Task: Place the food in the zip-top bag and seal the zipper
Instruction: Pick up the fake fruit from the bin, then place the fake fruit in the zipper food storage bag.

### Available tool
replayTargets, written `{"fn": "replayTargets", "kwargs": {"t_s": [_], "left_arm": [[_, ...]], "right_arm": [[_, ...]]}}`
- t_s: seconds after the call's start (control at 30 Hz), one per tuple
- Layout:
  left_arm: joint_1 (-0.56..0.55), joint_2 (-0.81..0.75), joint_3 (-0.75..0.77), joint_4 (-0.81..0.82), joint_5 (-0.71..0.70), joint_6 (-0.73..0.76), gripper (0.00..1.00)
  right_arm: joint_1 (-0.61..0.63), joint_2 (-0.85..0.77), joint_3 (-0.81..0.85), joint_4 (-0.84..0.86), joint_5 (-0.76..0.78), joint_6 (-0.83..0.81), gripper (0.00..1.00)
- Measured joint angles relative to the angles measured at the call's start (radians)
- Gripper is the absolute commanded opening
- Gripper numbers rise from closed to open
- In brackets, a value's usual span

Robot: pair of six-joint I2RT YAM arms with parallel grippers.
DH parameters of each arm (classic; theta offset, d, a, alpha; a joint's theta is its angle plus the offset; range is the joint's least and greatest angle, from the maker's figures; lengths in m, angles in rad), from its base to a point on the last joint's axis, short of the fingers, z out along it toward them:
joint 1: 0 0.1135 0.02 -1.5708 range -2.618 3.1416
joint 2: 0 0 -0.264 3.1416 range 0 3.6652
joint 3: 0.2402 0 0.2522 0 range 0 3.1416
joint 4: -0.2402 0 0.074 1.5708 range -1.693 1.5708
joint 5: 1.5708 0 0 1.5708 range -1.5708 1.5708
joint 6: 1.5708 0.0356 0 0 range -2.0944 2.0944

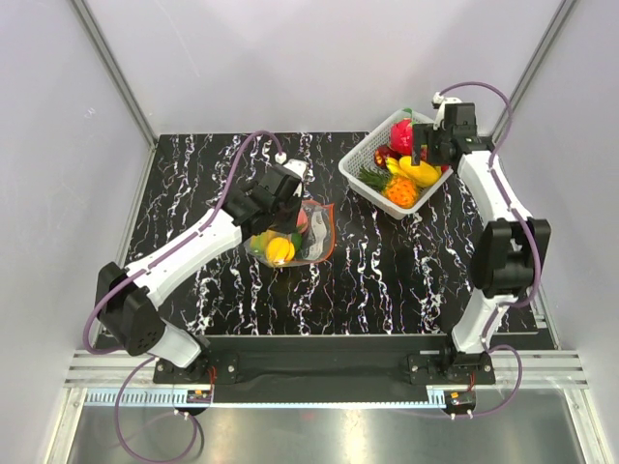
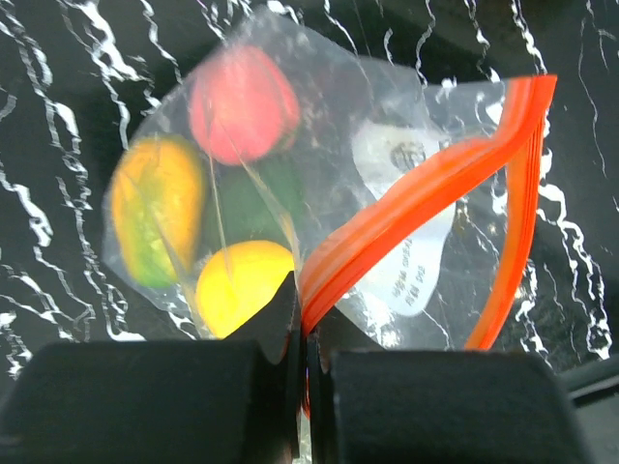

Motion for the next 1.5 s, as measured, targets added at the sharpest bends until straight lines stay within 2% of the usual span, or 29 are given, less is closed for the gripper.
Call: {"fn": "replayTargets", "kwargs": {"t_s": [0.23,0.33,0.5,0.53,0.63,0.67,0.77,0.83,1.0,1.27,1.37,1.5], "left_arm": [[-0.003,0.000,-0.001,0.014,0.028,-0.004,0.00],[-0.004,0.002,-0.001,0.014,0.034,-0.004,0.00],[-0.005,0.016,-0.002,0.014,0.036,-0.003,0.00],[-0.005,0.017,-0.001,0.014,0.036,-0.003,0.00],[-0.005,0.018,-0.001,0.014,0.036,-0.003,0.00],[-0.005,0.018,-0.001,0.014,0.035,-0.004,0.00],[-0.005,0.018,-0.001,0.013,0.035,-0.003,0.00],[-0.005,0.018,-0.001,0.013,0.035,-0.003,0.00],[-0.005,0.018,-0.001,0.010,0.035,-0.003,0.00],[-0.005,0.018,-0.001,0.010,0.032,-0.003,0.00],[-0.005,0.018,-0.001,0.010,0.031,-0.003,0.00],[-0.005,0.018,0.000,0.006,0.027,-0.003,0.00]], "right_arm": [[0.003,0.177,0.071,0.036,0.008,-0.155,0.96],[-0.001,0.248,0.119,0.030,0.000,-0.183,1.00],[-0.011,0.322,0.184,0.002,-0.081,-0.199,0.98],[-0.013,0.330,0.185,0.000,-0.090,-0.200,0.91],[-0.015,0.354,0.198,-0.013,-0.107,-0.200,0.79],[-0.015,0.359,0.205,-0.019,-0.113,-0.198,0.70],[-0.015,0.359,0.212,-0.033,-0.129,-0.182,0.58],[-0.015,0.356,0.209,-0.030,-0.131,-0.172,0.54],[-0.016,0.280,0.143,-0.009,-0.130,-0.143,0.52],[-0.016,0.044,0.109,0.013,-0.138,-0.089,0.50],[-0.016,-0.059,0.072,0.029,-0.195,-0.054,0.50],[-0.016,-0.245,-0.123,0.126,-0.341,0.047,0.47]]}}
